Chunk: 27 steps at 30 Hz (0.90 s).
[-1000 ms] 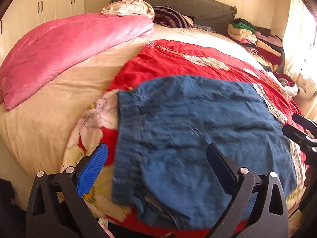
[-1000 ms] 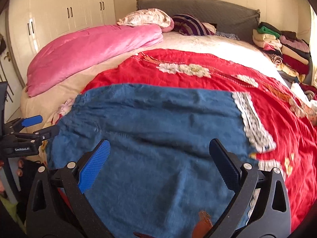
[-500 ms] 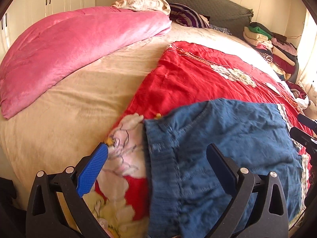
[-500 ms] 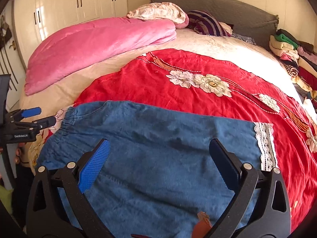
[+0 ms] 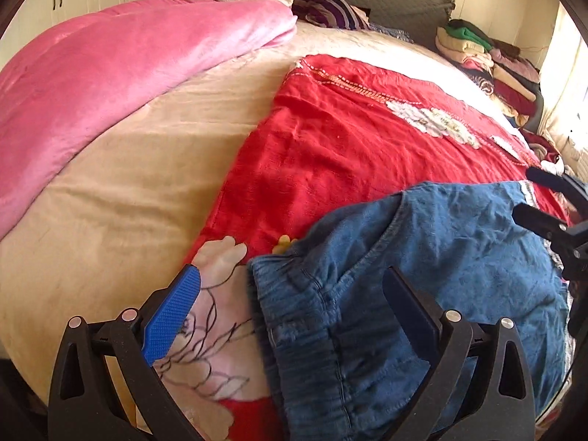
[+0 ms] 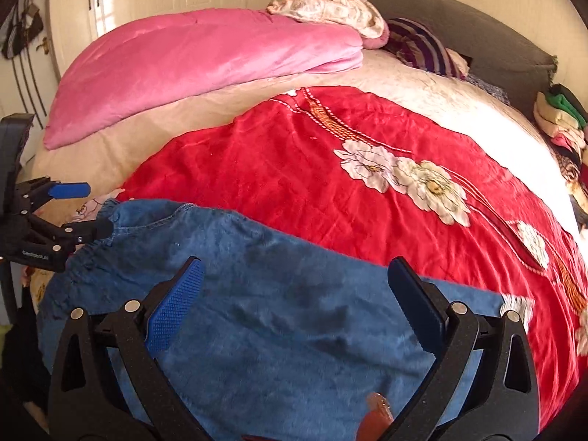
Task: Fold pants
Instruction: 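Grasp the elastic waistband with the left tool while the right tool grasps the denim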
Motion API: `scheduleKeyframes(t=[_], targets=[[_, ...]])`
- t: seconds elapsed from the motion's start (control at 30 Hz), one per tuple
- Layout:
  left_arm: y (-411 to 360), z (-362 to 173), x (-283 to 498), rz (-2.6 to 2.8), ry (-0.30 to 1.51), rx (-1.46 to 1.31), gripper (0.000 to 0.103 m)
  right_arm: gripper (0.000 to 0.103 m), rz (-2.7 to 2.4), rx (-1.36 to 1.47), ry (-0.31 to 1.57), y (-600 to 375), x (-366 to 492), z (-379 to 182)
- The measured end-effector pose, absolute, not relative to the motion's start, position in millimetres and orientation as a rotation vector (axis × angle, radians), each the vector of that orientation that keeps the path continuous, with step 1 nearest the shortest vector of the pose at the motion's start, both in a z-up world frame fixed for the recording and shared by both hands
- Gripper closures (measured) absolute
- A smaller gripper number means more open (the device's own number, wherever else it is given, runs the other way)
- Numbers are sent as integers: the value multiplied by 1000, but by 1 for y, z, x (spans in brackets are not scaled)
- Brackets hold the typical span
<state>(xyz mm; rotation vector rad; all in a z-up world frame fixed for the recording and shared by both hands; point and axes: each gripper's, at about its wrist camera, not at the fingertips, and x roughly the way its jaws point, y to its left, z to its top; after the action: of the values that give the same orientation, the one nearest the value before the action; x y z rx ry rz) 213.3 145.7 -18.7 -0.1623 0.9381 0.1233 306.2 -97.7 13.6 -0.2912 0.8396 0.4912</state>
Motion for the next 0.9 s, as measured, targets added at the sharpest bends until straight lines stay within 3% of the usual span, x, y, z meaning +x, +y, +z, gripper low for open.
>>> scheduleKeyframes(t=[0.13,0.17,0.2,0.27,0.3,0.47,0.8,0.83,0.87,0.9], targets=[[146,-26,221,129,942,-156,7,8,526,-336,856,-88,319,5],[146,-28,222,132,943,-151,14,8,535,-350,863,-85,322,2],[146,-29,223,123,945,-157,34,8,552,-371,868,-81,324,-2],[147,-32,225,104,950,-179,42,8,562,-386,879,-76,327,-6],[147,-34,227,104,952,-179,52,8,570,-401,886,-72,328,-10],[144,-30,219,110,905,-154,67,8,599,-469,896,-58,332,-22],[129,4,181,45,770,-153,70,10,678,-556,863,-43,332,-33],[128,5,179,39,763,-157,70,23,697,-556,862,-42,331,-33],[127,6,177,34,759,-160,70,46,722,-551,869,-41,330,-34],[125,6,174,29,754,-163,70,58,759,-537,882,-40,328,-34]])
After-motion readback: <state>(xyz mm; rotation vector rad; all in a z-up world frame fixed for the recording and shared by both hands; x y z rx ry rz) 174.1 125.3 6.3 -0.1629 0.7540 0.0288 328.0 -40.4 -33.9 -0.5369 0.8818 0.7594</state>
